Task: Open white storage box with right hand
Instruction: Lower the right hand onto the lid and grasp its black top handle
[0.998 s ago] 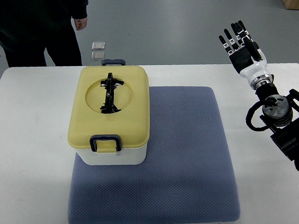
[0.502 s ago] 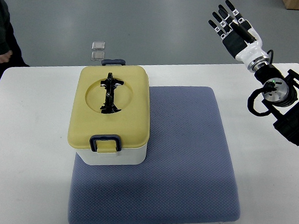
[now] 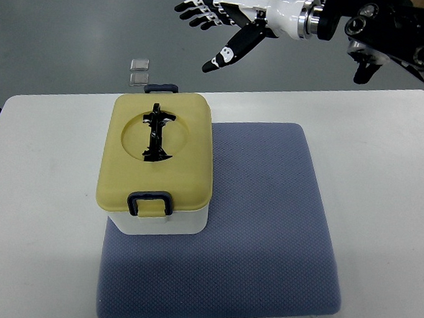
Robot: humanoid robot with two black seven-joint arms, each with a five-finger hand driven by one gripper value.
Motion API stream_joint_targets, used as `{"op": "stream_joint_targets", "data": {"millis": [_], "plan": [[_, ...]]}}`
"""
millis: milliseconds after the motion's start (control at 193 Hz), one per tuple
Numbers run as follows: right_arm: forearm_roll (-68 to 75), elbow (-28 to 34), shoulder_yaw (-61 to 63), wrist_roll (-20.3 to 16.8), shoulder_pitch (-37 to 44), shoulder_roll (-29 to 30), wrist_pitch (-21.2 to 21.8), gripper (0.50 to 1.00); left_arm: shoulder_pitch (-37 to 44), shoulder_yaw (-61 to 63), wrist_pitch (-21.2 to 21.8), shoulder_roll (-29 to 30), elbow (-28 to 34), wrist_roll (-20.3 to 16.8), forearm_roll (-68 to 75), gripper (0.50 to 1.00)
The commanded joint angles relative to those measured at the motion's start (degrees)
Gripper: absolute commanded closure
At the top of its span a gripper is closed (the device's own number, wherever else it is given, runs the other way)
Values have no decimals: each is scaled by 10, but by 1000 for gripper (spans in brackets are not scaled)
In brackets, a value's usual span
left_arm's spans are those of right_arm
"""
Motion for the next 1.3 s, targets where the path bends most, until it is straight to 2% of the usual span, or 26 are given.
{"op": "stream_joint_targets", "data": {"millis": [0, 93, 171, 233, 300, 621, 776, 916, 1143, 1293], "plan": [[-78, 37, -83, 23, 79, 23, -40, 568, 0, 0, 0, 0, -1, 0, 0, 500], [-174, 59, -141, 74, 113, 44, -91, 568, 0, 0, 0, 0, -1, 0, 0, 500], [-264, 62, -193, 126, 130, 72, -171, 570, 0, -1, 0, 0, 0, 0, 0, 500], [-299, 62, -224, 148, 132, 86, -225, 570, 0, -1, 0, 0, 0, 0, 0, 500], [-309, 62, -235, 159, 132, 90, -251, 572, 1, -1, 0, 0, 0, 0, 0, 500], [-324, 59, -243, 160, 124, 106, -272, 572, 1, -1, 0, 0, 0, 0, 0, 500], [-325, 49, -245, 160, 104, 121, -306, 574, 1, 0, 0, 0, 0, 0, 0, 500], [-325, 37, -245, 160, 90, 129, -316, 581, 1, 0, 0, 0, 0, 0, 0, 500], [-326, 27, -256, 160, 77, 140, -328, 638, 1, 0, 1, 0, 0, 0, 0, 500], [-325, 21, -258, 160, 67, 149, -341, 703, 1, 0, 0, 0, 0, 0, 0, 500]]}}
